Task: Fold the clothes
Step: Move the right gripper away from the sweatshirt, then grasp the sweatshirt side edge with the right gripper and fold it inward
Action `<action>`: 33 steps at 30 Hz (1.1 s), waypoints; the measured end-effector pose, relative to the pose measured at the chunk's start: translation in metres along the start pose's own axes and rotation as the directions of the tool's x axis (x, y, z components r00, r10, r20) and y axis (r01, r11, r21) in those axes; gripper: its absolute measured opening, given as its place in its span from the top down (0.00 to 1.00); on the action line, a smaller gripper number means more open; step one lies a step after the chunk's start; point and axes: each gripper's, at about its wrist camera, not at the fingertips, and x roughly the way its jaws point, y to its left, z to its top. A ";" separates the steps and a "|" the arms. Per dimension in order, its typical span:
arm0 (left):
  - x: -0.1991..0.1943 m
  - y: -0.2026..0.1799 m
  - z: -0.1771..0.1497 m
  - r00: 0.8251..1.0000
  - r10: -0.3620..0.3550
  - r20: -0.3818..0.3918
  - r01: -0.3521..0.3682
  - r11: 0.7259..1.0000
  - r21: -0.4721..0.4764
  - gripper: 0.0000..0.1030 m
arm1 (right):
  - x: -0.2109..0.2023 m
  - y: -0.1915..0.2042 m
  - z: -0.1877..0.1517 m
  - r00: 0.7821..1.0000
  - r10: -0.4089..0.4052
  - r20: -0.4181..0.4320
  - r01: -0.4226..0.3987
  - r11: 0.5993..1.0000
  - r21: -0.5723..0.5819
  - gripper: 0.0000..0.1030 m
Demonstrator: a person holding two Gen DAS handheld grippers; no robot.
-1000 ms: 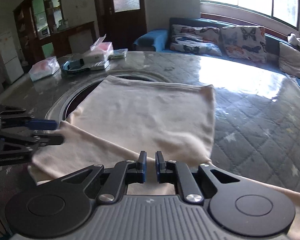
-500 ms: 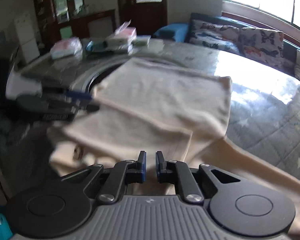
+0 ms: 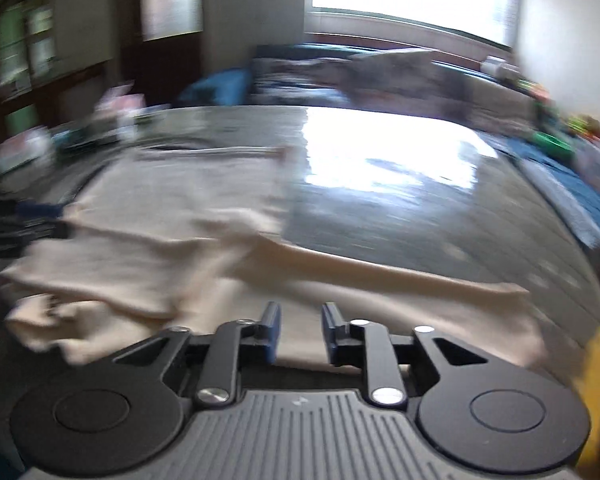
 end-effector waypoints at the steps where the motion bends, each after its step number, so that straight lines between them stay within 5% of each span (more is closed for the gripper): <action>1: -0.001 -0.003 0.000 1.000 -0.003 0.004 0.003 1.000 0.009 0.66 | 0.000 -0.008 -0.004 0.999 -0.049 0.001 0.049 0.998 0.027 0.71; 11: -0.001 -0.012 -0.003 1.000 -0.009 -0.002 0.009 0.999 0.031 0.66 | 0.010 -0.085 -0.028 0.949 -0.314 -0.037 0.314 0.920 0.234 0.58; 22: 0.002 -0.015 -0.006 1.000 -0.010 -0.016 0.010 0.999 0.032 0.62 | 0.022 -0.119 -0.035 0.953 -0.301 -0.034 0.291 0.882 0.371 0.53; 24: 0.002 -0.016 -0.006 1.000 -0.011 -0.017 0.012 0.999 0.034 0.62 | 0.022 -0.121 -0.036 0.953 -0.300 -0.029 0.289 0.880 0.376 0.57; 28: 0.002 -0.018 -0.006 1.000 -0.014 -0.019 0.014 0.999 0.036 0.62 | 0.019 -0.115 -0.034 0.957 -0.290 -0.021 0.277 0.888 0.367 0.90; 33: 0.001 -0.018 -0.008 1.000 -0.008 -0.021 0.009 0.999 0.040 0.61 | 0.008 -0.105 -0.020 0.966 -0.256 0.022 0.234 0.912 0.337 0.92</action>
